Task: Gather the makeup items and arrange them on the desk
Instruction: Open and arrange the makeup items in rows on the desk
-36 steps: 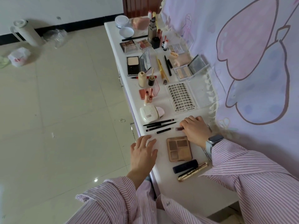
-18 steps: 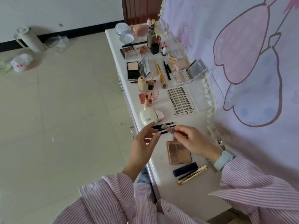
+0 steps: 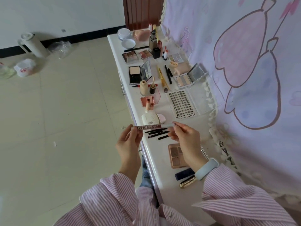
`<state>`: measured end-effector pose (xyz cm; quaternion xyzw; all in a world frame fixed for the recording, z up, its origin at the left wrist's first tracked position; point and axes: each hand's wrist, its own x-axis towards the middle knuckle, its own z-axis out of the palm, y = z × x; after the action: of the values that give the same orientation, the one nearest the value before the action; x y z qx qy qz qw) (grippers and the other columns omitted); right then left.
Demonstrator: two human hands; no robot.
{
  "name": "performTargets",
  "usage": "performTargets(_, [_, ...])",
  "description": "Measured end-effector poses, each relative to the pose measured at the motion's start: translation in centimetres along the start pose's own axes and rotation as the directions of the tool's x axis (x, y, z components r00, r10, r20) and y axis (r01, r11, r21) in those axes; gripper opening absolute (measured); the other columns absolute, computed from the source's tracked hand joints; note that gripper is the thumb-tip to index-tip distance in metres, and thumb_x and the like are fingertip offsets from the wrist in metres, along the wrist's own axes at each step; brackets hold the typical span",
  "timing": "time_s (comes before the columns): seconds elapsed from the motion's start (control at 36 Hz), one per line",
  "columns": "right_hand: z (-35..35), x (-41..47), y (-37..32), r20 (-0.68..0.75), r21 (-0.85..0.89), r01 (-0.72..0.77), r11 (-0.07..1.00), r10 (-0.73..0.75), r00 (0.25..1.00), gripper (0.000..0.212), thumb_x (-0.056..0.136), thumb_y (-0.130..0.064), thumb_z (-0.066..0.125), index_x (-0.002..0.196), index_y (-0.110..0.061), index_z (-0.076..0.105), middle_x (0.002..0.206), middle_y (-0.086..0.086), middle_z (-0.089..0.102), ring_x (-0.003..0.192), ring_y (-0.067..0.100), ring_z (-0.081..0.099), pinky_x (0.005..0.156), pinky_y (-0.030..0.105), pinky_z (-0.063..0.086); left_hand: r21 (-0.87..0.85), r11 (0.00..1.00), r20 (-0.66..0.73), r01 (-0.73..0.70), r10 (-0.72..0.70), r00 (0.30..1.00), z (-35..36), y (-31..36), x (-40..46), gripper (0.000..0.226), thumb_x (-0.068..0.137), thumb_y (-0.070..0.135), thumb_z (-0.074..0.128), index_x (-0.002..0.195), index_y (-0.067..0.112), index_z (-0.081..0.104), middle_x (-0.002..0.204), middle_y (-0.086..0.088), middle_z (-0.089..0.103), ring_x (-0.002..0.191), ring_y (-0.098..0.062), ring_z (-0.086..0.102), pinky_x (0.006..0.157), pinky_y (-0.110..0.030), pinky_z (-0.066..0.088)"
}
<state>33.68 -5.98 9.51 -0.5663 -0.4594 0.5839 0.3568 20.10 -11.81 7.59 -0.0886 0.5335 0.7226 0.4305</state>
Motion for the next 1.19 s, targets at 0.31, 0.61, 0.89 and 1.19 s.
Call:
performTargets(0.31, [1.9, 1.0, -0.7, -0.220, -0.212, 0.175, 0.961, -0.222, 0.950, 0.024, 0.091, -0.029, 0.052, 0.101, -0.008, 0.051, 0.075, -0.003, 0.058, 0.065, 0.007, 0.054, 0.061, 0.017, 0.046, 0.547, 0.710, 0.341, -0.444, 0.295, 0.893, -1.3, -2.2, -1.9, 0.015, 0.092, 0.007, 0.053, 0.089, 0.020, 0.059, 0.071, 0.000, 0.062, 0.061, -0.004, 0.059, 0.061, -0.019, 0.051])
performTargets(0.61, [1.3, 0.5, -1.4, 0.064, -0.176, 0.285, 0.942, -0.278, 0.958, 0.012, 0.096, -0.016, 0.045, 0.088, -0.025, 0.044, 0.082, 0.012, 0.051, 0.064, 0.010, 0.048, 0.059, 0.020, 0.043, 0.671, 0.634, 0.256, -0.385, 0.290, 0.922, -1.0, -1.0, -1.4, 0.044, 0.100, 0.032, 0.029, 0.063, 0.012, 0.044, 0.052, 0.000, 0.036, 0.047, -0.014, 0.031, 0.047, -0.028, 0.028])
performTargets(0.89, [0.2, -0.2, -1.9, 0.110, -0.014, 0.062, 0.998, -0.060, 0.992, 0.024, 0.096, -0.021, 0.044, 0.083, -0.015, 0.063, 0.056, -0.004, 0.050, 0.043, 0.003, 0.038, 0.042, 0.014, 0.032, 0.680, 0.671, 0.251, -0.297, 0.168, 0.953, -1.6, -0.3, 0.0, 0.046, 0.101, 0.034, 0.026, 0.061, 0.014, 0.036, 0.050, 0.003, 0.032, 0.045, -0.011, 0.026, 0.045, -0.025, 0.025])
performTargets(1.19, [-0.8, 0.8, -1.4, 0.593, 0.557, -0.553, 0.620, 0.170, 0.787, 0.030, 0.066, -0.017, 0.077, 0.093, -0.006, 0.071, 0.056, 0.001, 0.056, 0.045, 0.008, 0.046, 0.044, 0.019, 0.040, 0.642, 0.741, 0.228, -0.196, 0.060, 0.972, -1.8, -0.4, 0.2, 0.043, 0.101, 0.032, 0.027, 0.063, 0.014, 0.033, 0.045, 0.010, 0.028, 0.043, -0.009, 0.026, 0.044, -0.020, 0.027])
